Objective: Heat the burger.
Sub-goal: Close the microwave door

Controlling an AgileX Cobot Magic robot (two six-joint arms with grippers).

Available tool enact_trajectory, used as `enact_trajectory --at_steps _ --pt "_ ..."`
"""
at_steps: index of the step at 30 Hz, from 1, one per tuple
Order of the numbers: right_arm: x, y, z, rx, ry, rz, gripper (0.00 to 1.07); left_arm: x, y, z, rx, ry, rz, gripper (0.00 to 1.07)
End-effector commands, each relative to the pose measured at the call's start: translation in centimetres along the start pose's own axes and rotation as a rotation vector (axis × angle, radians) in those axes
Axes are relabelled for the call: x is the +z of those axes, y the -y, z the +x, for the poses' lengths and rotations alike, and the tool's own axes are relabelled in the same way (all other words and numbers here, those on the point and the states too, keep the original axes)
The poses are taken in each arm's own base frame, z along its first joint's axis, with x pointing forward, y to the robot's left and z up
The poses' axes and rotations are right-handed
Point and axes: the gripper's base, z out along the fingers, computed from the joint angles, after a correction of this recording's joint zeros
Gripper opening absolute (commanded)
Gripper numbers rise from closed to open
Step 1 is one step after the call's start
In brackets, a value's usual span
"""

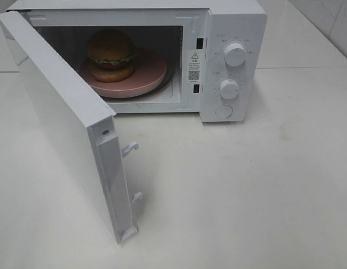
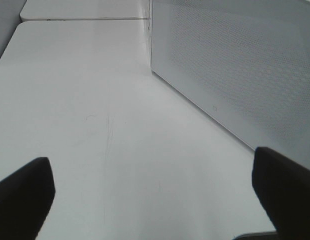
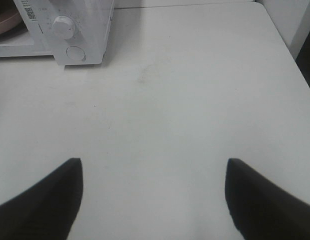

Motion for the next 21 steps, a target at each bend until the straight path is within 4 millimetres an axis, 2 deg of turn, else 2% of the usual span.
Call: enact_trajectory --at_steps 1,9,14,19,21 --pt "-0.3 0.0 0.2 -0.001 0.031 0.000 0.75 -0.2 0.0 0.0 0.001 0.030 -0.003 1.01" --pt "-0.3 0.0 0.2 -0.001 0.031 0.000 0.75 -0.2 0.0 0.0 0.000 0.035 -0.003 1.01" --pt "-0.3 0.0 0.2 -0.001 0.031 0.000 0.75 -0.8 0.1 -1.0 -0.001 0.087 -0.001 1.00" --pt "-0.3 0.0 0.2 -0.001 0.031 0.000 0.75 0.1 0.0 -2.2 -0.005 0.081 -0.005 0.98" --pt "-0.3 0.0 0.2 -0.001 0.031 0.000 0.75 0.9 -0.1 -3.0 -0.010 0.080 -0.008 0.92"
